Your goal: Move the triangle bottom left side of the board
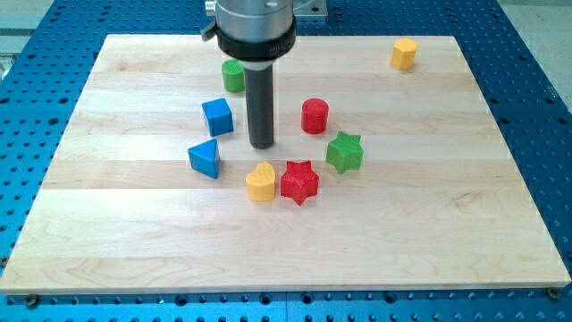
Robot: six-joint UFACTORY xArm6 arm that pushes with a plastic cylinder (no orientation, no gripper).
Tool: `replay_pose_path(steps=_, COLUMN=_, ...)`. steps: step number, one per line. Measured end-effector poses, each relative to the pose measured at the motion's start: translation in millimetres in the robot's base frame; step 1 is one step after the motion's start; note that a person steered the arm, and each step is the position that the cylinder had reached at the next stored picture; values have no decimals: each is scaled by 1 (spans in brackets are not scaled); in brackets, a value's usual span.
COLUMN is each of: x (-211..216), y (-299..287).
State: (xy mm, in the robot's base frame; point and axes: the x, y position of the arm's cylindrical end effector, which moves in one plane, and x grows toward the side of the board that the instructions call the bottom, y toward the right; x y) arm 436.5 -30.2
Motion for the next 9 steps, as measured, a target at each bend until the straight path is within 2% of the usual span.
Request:
replay_pose_path(steps=2, x=31, y=-59)
replay_pose_path(steps=6, x=-2, y=-132)
replay_pose_path(steps=8, x=45, y=-148)
replay_pose_path(steps=9, x=54, y=-144)
